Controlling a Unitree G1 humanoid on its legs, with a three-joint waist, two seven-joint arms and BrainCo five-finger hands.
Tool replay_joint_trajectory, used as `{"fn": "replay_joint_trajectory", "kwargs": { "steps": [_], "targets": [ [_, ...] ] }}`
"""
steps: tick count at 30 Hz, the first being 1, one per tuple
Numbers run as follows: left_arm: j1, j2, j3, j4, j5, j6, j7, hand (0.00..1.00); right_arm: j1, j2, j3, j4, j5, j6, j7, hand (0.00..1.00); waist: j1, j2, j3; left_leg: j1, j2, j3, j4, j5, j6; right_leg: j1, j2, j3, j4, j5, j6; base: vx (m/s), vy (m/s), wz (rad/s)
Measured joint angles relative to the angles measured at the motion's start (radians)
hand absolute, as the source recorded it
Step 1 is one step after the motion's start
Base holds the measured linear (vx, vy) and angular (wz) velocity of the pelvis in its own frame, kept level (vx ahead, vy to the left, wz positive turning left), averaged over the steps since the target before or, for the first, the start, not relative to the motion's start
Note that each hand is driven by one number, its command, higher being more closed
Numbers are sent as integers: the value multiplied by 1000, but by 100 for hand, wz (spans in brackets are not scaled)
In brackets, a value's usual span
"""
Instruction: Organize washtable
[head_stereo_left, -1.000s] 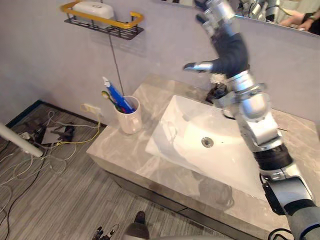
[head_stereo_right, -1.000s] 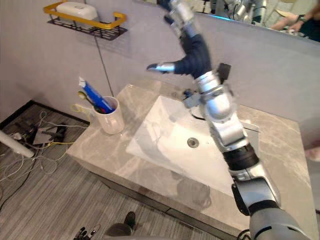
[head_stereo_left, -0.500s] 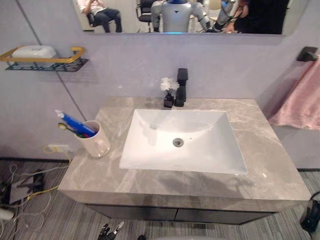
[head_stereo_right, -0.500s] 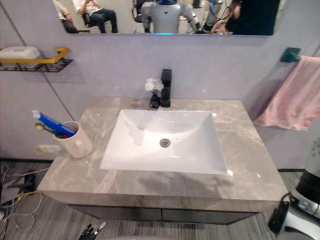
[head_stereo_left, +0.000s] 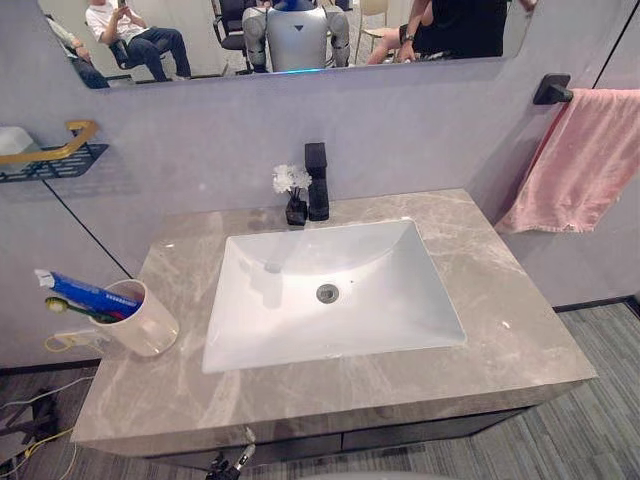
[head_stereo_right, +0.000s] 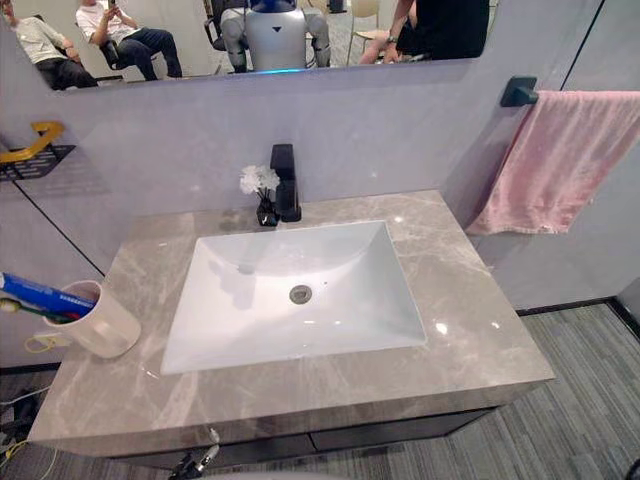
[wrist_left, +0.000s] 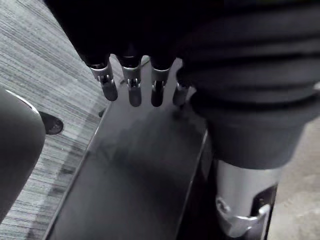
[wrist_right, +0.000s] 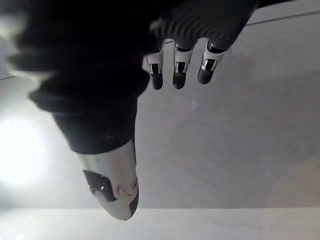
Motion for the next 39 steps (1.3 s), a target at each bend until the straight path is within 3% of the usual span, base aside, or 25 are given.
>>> {"fn": "replay_joint_trajectory", "kwargs": {
  "steps": [3, 7, 13, 17, 21, 23, 39],
  "targets": [
    [-9, -10, 10, -2, -1, 4, 9, 0, 45, 97, 87, 80, 46, 15, 14, 0, 25, -5, -3, 1, 17, 23, 42, -32, -2, 1, 1, -9, 25, -18, 4, -26, -18, -10],
    [-9, -17, 9, -3, -1, 8, 17, 0, 77, 190, 205, 215, 85, 50, 89, 0, 26, 2, -6, 7, 19, 25, 68, -43, 3, 1, -16, -12, 68, -44, 1, -51, 19, 1],
    [-10, -17, 2, -3, -4, 8, 18, 0, 95, 201, 358, 434, 89, 80, 201, 0, 32, 4, -4, 11, 19, 33, 66, -43, 3, -1, -18, -31, 80, -55, -2, -16, 1, -1],
    [-14, -17, -4, -1, -8, 6, 18, 0, 126, 212, 449, 578, 46, 110, 273, 0, 59, 9, -1, 18, 17, 33, 49, -43, 2, 3, -14, -34, 81, -50, -1, 44, 1, 2],
    [-19, -16, -4, 0, -13, 8, 19, 0, 129, 213, 492, 639, 1, 131, 307, 0, 64, 8, 21, 34, 12, 19, 33, -42, 1, 24, -15, -50, 73, -52, 1, 62, 5, 10],
    [-28, -16, -9, 1, -12, 8, 18, 0, 128, 212, 523, 664, -28, 139, 313, 0, 79, 7, 30, 35, 9, 17, 31, -42, 1, 27, -16, -53, 70, -52, 2, 31, 11, 6],
    [-96, 37, -62, 83, -1, 6, 25, 0, 82, 186, 647, 802, -76, 137, 331, 0, 81, -6, 83, 42, -3, -33, 17, -36, -3, 70, -13, -89, 32, -50, 5, 16, 2, 8]
  ]
}}
